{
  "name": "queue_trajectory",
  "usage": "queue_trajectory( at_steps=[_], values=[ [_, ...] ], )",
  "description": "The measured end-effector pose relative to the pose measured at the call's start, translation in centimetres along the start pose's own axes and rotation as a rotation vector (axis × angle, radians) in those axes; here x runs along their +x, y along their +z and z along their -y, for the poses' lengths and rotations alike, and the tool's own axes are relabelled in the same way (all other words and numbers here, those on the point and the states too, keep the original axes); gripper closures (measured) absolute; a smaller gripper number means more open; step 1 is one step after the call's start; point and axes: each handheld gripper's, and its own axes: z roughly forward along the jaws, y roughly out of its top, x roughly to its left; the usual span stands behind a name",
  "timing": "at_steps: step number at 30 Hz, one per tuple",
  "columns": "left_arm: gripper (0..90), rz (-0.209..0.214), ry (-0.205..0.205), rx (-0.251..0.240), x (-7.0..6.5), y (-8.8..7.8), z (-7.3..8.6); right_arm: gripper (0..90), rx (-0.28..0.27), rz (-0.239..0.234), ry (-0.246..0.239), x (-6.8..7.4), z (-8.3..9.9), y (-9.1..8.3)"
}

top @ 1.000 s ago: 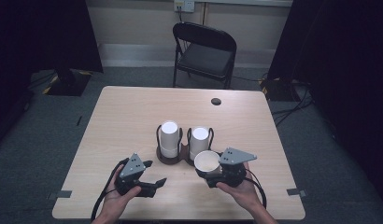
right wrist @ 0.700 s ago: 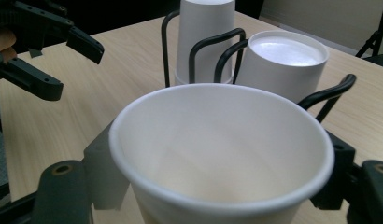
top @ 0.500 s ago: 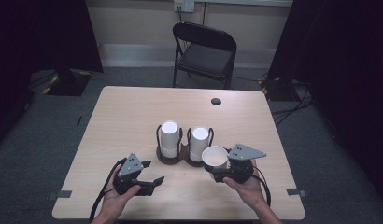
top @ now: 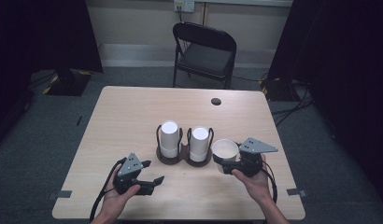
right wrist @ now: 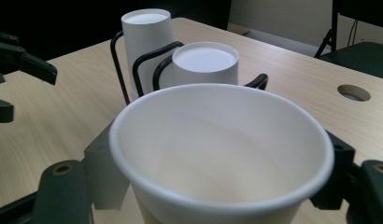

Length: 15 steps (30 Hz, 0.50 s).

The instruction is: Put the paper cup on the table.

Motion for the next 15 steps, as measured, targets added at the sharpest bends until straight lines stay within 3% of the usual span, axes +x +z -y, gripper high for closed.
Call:
queue_trajectory(
  at_steps=[9, 15],
  values=[
    [24.7, -0.002, 0.000, 0.007, 0.2, 0.2, 0.0, 23.9, -0.009, 0.044, 0.053, -2.1, 0.1, 0.4],
    [24.7, -0.001, -0.008, 0.007, 0.1, 0.4, 0.0, 23.9, -0.015, 0.104, 0.083, -3.2, 0.1, 0.6]
  ],
)
